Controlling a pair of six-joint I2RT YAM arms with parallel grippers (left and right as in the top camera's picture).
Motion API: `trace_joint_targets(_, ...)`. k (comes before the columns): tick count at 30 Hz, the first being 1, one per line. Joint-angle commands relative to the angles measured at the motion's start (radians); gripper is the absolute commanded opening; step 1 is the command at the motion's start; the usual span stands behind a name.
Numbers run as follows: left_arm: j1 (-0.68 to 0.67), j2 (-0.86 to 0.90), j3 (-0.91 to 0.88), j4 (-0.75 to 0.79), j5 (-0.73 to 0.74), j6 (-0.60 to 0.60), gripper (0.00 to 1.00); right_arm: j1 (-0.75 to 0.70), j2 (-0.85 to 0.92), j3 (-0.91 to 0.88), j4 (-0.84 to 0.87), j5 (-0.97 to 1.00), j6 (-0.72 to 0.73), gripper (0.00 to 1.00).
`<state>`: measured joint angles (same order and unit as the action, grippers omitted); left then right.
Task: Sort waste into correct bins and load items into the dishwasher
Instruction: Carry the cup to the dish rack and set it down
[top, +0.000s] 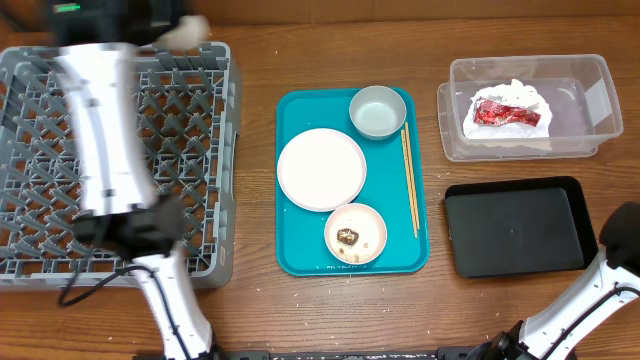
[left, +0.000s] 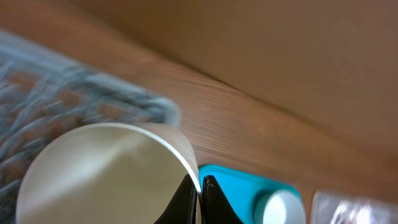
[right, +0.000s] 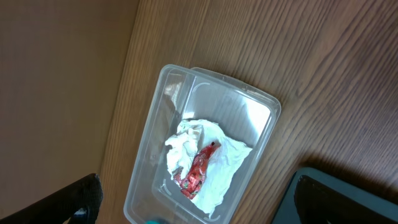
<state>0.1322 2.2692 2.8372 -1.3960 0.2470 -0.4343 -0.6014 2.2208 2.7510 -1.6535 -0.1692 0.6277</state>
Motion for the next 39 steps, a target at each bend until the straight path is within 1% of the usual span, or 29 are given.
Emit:
trace_joint_targets(1,0.198,0.022,-0.034,-0.010,0.343,-0.143,0.04,-0.003,-0.014,0.018,0.002,0.000,-0.004,1.00)
trace_joint_targets(5,0.336,0.069,-0.095,0.010,0.580,-0.137,0.04,-0.003,-0.014,0.018,0.002,0.000,-0.004,1.00)
trace_joint_targets(7,0.379,0.088,-0.132,0.010,0.671,-0.108,0.04,-0.003,-0.014,0.018,0.002,0.000,-0.004,1.00)
trace_joint_targets(8,0.398,0.096,-0.153,0.010,0.720,-0.079,0.04,-0.003,-0.014,0.018,0.002,0.000,-0.004,1.00)
trace_joint_targets(11,0.454,0.122,-0.223,-0.002,0.850,0.062,0.04,-0.003,-0.014,0.018,0.002,0.000,-0.004,1.00)
trace_joint_targets(14,0.485,0.150,-0.269,-0.010,0.930,0.098,0.04,-0.003,-0.014,0.018,0.002,0.000,-0.004,1.00)
trace_joint_targets(18,0.510,0.191,-0.348,-0.010,1.065,0.187,0.04,-0.003,-0.014,0.018,0.002,0.000,-0.004,1.00)
trace_joint_targets(25,0.541,0.230,-0.514,0.009,1.077,0.203,0.04,-0.003,-0.014,0.018,0.002,0.000,-0.004,1.00)
trace_joint_targets(28,0.560,0.230,-0.555,0.008,1.029,0.202,0.04,-0.003,-0.014,0.018,0.002,0.000,-0.004,1.00)
trace_joint_targets(31,0.579,0.230,-0.581,-0.016,0.977,0.202,0.04,-0.003,-0.014,0.018,0.002,0.000,-0.004,1.00)
trace_joint_targets(39,0.628,0.230,-0.584,-0.048,0.929,0.203,0.04,-0.003,-0.014,0.018,0.002,0.000,-0.004,1.00)
